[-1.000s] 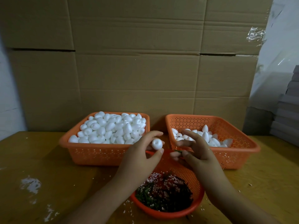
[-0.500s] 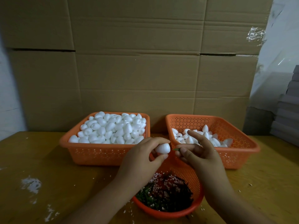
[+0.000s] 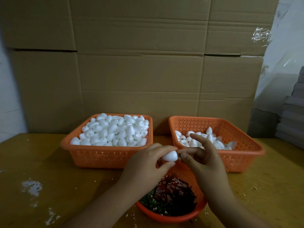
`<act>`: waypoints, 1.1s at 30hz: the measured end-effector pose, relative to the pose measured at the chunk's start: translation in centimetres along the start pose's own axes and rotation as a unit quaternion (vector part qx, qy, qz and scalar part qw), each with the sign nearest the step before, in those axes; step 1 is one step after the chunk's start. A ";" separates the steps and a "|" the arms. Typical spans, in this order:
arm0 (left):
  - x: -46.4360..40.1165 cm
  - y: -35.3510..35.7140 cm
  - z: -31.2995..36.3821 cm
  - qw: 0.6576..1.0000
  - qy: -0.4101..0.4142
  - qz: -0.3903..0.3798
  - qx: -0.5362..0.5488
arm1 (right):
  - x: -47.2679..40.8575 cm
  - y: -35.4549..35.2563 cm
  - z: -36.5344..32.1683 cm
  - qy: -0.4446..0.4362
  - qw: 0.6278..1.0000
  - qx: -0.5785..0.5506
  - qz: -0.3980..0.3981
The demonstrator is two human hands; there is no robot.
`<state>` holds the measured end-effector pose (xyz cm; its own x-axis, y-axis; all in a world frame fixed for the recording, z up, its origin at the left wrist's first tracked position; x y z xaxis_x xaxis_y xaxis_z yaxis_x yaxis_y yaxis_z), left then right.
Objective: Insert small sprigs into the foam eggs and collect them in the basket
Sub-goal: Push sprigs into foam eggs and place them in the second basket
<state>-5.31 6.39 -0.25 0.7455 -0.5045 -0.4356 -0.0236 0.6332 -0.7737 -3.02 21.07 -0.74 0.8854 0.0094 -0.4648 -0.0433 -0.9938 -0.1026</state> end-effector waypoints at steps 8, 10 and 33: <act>0.2 0.0 0.9 0.999 0.016 -0.009 -0.038 | 0.0 -0.4 0.3 0.002 0.999 0.035 0.016; 0.3 0.1 0.9 0.999 0.017 -0.016 -0.042 | 0.0 -0.5 0.7 0.018 0.999 0.023 0.014; 0.2 -0.5 -0.2 0.999 -0.021 0.013 -0.025 | 0.0 -0.2 1.0 0.009 1.000 0.026 -0.003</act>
<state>-5.27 5.84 -0.10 0.7719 -0.4616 -0.4371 -0.0762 0.6154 -0.7845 -3.44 21.38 -1.60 0.8941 0.0132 -0.4476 -0.0609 -0.9867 -0.1507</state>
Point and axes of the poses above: each hand's wrist, its own x-axis away from the middle knuckle, its own y-axis out of the palm, z = x × y, the point moved 10 cm from there along -x, towards the middle knuckle, and after that the axes turned 11 degrees about -z, right-handed, at the moved point
